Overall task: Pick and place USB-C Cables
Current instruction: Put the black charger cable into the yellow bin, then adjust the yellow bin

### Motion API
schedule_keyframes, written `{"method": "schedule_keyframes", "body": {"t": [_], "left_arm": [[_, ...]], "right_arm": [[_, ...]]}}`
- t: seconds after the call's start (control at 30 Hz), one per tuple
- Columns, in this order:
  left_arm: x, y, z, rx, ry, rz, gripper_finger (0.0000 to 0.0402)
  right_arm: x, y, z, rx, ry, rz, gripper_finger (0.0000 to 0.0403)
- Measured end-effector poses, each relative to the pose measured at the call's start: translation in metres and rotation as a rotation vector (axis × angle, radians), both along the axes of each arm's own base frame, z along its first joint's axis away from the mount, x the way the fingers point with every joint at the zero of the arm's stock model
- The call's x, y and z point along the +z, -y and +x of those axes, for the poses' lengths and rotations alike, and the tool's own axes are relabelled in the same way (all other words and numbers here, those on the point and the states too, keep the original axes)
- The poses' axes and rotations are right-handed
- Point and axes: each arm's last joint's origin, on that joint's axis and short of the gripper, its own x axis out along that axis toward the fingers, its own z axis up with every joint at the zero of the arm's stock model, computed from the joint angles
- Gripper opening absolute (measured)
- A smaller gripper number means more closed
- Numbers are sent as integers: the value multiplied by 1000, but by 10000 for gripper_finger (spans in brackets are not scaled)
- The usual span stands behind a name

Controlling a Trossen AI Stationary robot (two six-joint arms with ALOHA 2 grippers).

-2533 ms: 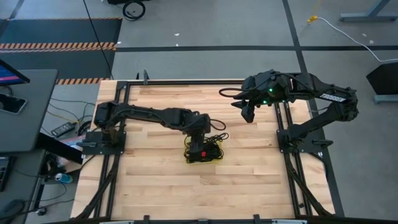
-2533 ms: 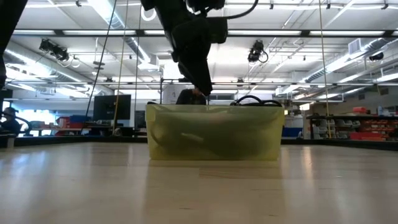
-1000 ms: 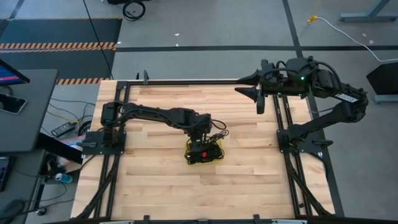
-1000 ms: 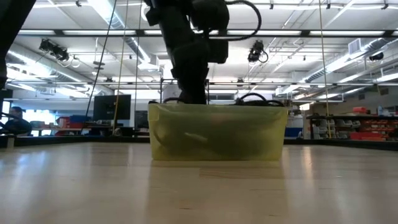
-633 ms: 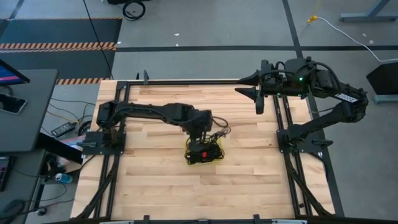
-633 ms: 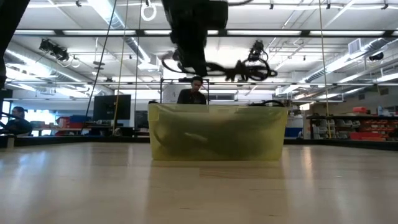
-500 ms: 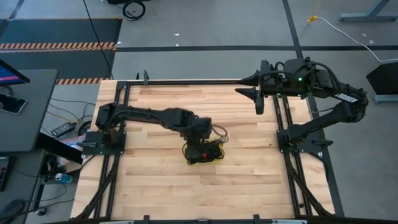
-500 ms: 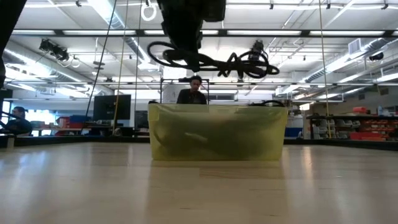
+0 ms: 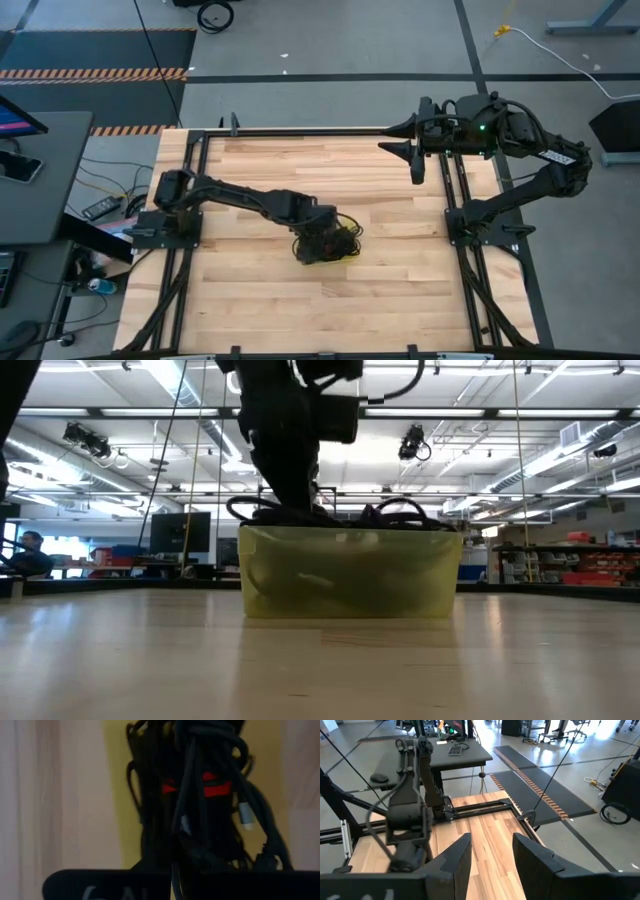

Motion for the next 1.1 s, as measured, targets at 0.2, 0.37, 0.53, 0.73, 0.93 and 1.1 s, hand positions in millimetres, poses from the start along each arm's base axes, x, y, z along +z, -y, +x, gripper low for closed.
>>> {"method": "schedule_keyframes", "body": {"t": [0.2,0.37,0.53,0.73,0.93,1.1], "left_arm": [[-1,-10,3,3,30,6,10],[2,-8,8,-15,87,-25,10],[2,-8,8,-10,86,-30,31],[2,-8,8,10,84,-39,107],[1,-8,7,26,74,-45,146],[8,-15,8,93,63,-63,154]], "right_arm": [[0,0,0,-2,1,5,149],[0,0,0,-2,2,7,149],[0,0,0,-2,2,7,149],[0,0,0,-2,2,7,149],[0,0,0,-2,2,7,149],[0,0,0,-2,2,7,149]]}}
